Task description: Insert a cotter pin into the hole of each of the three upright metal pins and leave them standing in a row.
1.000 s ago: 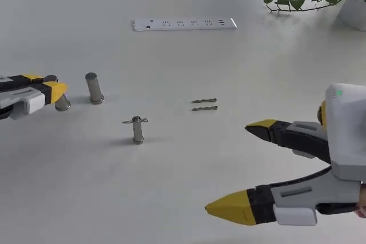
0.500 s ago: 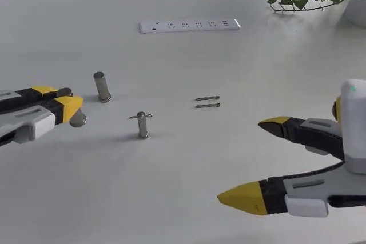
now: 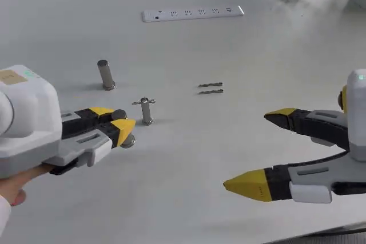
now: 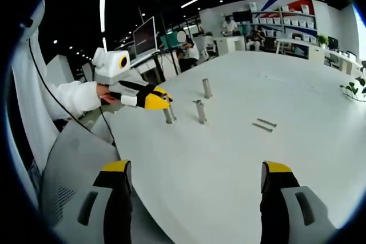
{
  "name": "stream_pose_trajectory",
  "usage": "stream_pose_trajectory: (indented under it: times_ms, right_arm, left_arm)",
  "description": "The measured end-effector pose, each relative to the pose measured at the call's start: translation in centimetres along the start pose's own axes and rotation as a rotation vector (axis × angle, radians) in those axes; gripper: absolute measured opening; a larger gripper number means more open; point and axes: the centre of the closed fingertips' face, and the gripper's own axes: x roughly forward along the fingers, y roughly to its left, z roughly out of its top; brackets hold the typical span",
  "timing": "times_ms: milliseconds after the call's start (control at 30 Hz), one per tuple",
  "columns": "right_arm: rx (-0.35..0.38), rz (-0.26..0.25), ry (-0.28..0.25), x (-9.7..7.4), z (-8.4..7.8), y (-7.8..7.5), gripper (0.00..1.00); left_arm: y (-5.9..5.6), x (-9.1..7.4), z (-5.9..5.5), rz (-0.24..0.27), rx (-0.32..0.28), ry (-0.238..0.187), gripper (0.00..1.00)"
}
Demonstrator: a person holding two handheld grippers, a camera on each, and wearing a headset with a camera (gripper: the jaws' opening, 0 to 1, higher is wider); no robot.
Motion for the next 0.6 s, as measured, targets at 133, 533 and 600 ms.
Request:
stream_pose_trajectory:
  times_ms: [133,533,600]
  right_arm:
    - [-0.002,0.004,0.007,0.0,-0.4,0.1,0.92]
    - [0.016,0.000,0.002,-0.1,-0.6,-0.1,0.92]
    - [0.016,0.005,0.006,0.0,-0.7,0.0,0.92]
  left_arm:
    - [-1.0,1.1,-0.5,-0.009,0.018,0.025,0.10]
    - [-2.2,3.0,-1.8,0.018,0.019,0.044,0.11]
    - [-2.3,3.1,-1.9,0.021,0.010,0.045,0.11]
